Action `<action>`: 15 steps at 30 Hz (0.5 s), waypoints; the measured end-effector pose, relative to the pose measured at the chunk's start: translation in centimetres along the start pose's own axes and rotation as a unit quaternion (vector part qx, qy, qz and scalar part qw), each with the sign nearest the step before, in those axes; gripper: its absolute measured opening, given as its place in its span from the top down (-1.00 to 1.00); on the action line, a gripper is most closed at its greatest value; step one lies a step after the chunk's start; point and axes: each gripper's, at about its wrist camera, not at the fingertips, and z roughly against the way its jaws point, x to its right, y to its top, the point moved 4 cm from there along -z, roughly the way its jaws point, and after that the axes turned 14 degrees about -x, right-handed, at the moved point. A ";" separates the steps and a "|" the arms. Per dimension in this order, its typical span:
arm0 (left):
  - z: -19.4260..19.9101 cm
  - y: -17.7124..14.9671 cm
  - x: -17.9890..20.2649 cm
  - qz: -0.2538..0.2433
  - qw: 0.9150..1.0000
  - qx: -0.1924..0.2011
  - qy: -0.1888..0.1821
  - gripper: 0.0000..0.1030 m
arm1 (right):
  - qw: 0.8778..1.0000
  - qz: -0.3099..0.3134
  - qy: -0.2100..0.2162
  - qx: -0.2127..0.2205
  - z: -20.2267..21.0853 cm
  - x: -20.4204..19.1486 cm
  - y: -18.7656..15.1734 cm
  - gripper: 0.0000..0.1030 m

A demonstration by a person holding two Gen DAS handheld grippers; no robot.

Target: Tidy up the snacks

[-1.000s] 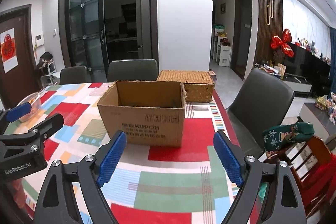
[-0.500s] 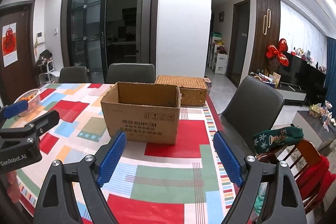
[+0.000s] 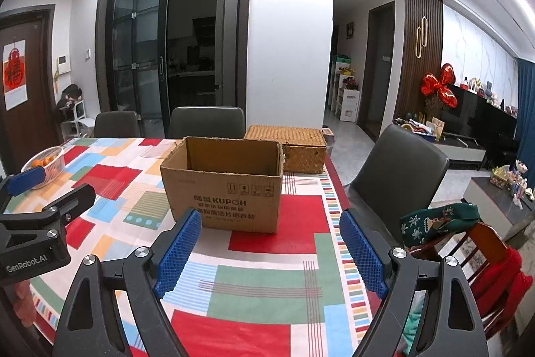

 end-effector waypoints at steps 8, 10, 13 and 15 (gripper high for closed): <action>0.0 -0.1 0.1 -0.001 1.000 -0.001 -0.002 -1.00 | 1.000 0.000 0.000 -0.001 0.0 0.0 0.0 -0.66; -0.1 -0.2 0.0 -0.001 1.000 -0.001 -0.002 -1.00 | 1.000 0.000 0.001 -0.001 0.1 0.0 0.0 -0.66; -0.2 -0.4 0.1 -0.001 1.000 -0.002 -0.005 -1.00 | 1.000 0.000 0.002 -0.002 0.1 0.0 -0.1 -0.66; -0.2 -0.5 0.1 -0.001 1.000 -0.002 -0.008 -1.00 | 1.000 0.001 0.001 -0.003 0.1 0.0 -0.2 -0.66</action>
